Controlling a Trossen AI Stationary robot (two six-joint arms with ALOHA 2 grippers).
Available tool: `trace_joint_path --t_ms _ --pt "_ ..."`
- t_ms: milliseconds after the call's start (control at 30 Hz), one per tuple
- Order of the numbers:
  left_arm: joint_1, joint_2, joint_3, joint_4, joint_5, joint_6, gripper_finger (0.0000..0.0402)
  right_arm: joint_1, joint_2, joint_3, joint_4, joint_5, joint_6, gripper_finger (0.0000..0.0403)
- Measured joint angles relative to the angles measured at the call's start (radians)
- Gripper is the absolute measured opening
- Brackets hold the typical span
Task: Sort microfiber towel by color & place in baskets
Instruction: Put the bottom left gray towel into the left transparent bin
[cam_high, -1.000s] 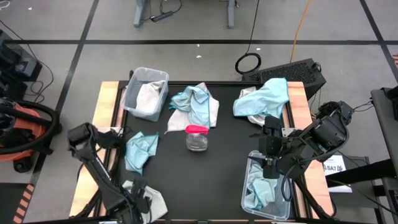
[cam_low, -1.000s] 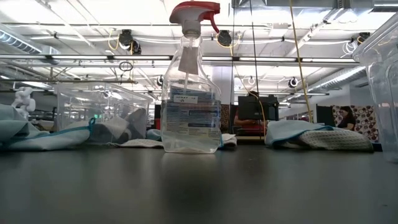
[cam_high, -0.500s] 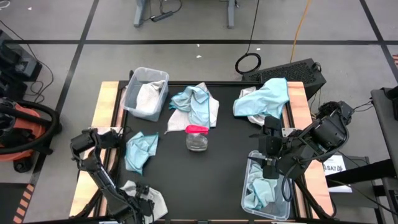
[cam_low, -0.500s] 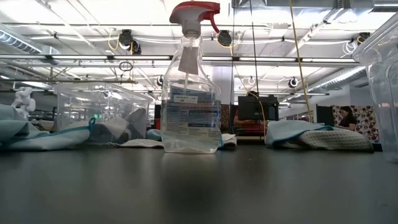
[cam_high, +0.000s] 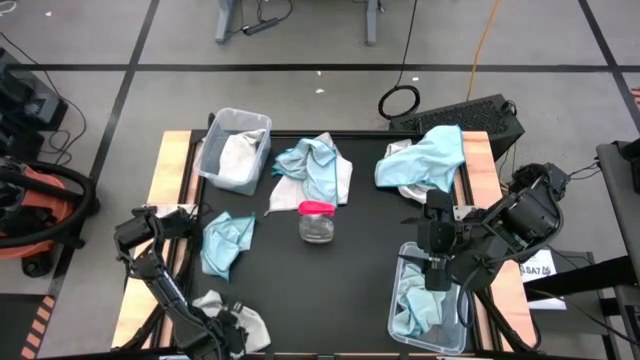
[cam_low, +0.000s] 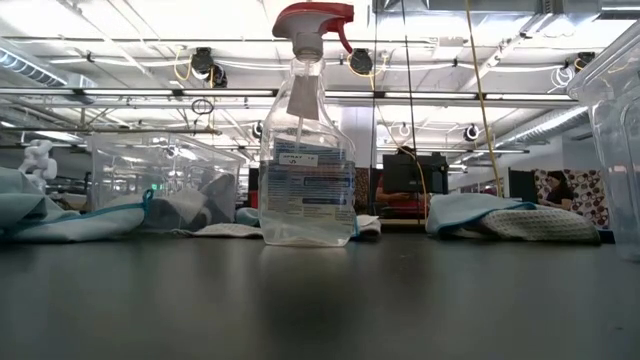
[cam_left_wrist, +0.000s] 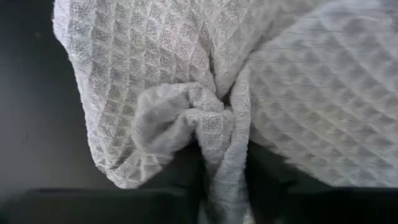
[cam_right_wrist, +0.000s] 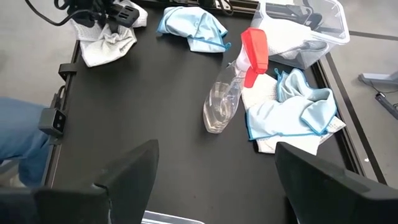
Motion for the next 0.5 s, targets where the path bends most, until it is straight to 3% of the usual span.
trace_joint_path --t_ms 100,333,500 --pt "0.003 0.0 0.0 0.006 0.015 0.031 0.0026 0.0 0.0 0.0 0.002 0.0 0.0 0.0312" --pt "0.041 -0.038 -0.006 0.011 0.029 0.054 0.0022 0.0 0.0 0.0 0.004 0.0 0.0 0.0312" --pt "0.083 -0.114 -0.009 0.004 -0.074 0.08 0.0022 0.0 0.0 0.0 0.004 0.0 0.008 0.0312"
